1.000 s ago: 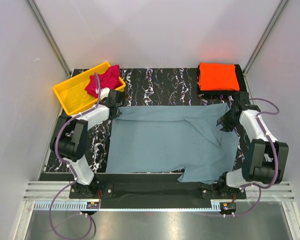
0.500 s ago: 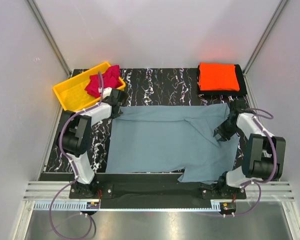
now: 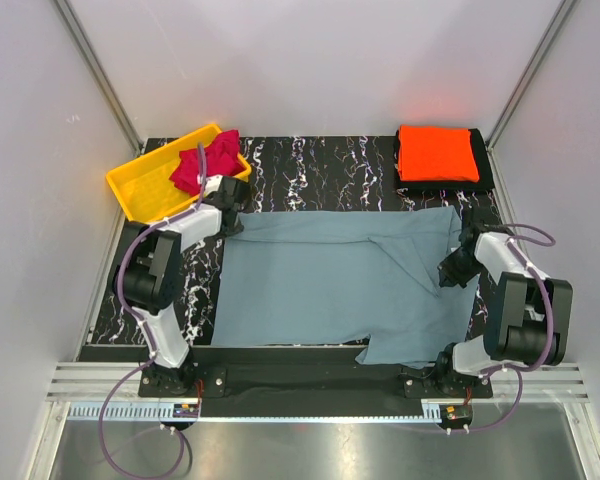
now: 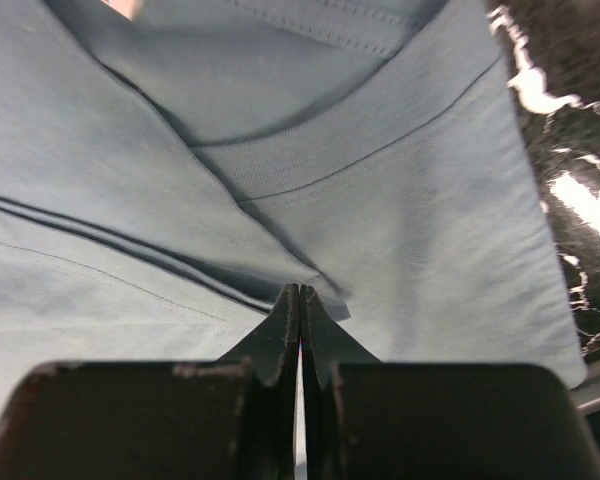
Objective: Fold and stack the t-shirts
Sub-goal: Fold the tshirt
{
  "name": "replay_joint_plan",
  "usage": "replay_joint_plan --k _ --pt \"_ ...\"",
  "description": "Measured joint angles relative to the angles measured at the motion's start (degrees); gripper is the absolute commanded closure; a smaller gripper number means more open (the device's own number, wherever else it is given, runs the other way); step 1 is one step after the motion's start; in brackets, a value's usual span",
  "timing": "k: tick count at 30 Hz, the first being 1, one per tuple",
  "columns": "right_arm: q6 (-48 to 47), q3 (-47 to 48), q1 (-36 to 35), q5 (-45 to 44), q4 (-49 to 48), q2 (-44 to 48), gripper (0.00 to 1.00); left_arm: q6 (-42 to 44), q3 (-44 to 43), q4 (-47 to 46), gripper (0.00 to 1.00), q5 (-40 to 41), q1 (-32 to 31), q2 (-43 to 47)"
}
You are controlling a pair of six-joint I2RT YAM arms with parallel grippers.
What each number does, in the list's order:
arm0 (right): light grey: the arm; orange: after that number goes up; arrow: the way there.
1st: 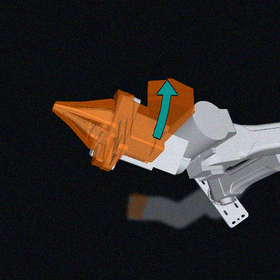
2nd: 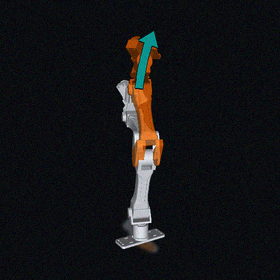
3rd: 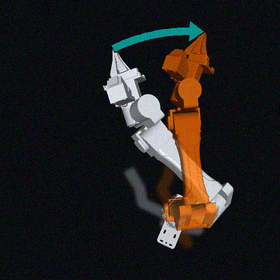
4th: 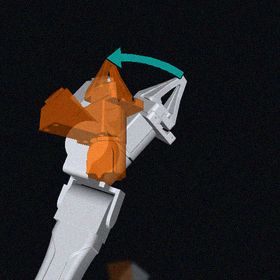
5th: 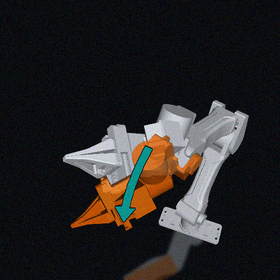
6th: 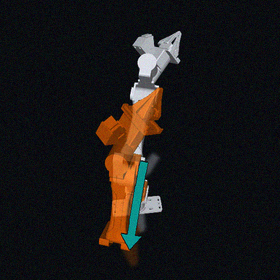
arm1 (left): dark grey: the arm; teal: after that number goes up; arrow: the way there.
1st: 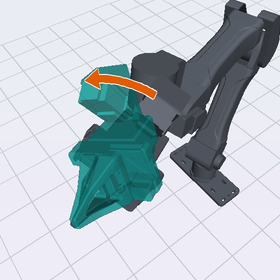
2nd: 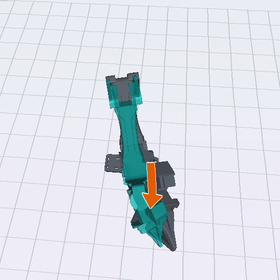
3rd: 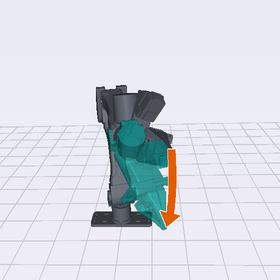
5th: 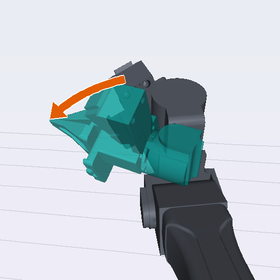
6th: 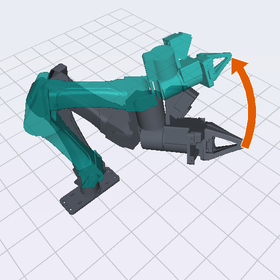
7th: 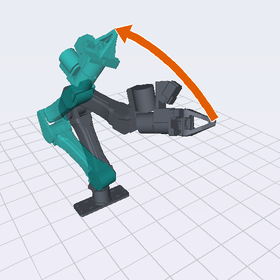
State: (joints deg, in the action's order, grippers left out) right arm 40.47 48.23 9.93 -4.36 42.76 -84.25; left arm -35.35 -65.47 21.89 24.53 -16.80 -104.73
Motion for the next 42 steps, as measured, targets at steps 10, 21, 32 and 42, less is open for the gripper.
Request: replay_joint_plan --k 10,21,32,42 --pt "-1.75 -0.15 0.79 -3.32 0.04 1.53 1.00 14.03 -4.70 -0.11 0.50 -14.14 5.16 2.25" --pt "-2.75 -0.28 1.01 -2.99 -0.52 1.95 1.00 22.56 -7.21 -2.10 0.53 -24.85 6.86 -1.07" --pt "-2.73 -0.28 2.03 -1.51 -0.92 1.68 1.00 25.24 -11.54 -0.92 0.95 -25.22 6.84 -7.15" --pt "-2.71 -1.36 5.51 -3.10 -0.94 -0.20 1.00 24.76 -16.94 -0.98 1.00 -23.43 6.84 -8.94"
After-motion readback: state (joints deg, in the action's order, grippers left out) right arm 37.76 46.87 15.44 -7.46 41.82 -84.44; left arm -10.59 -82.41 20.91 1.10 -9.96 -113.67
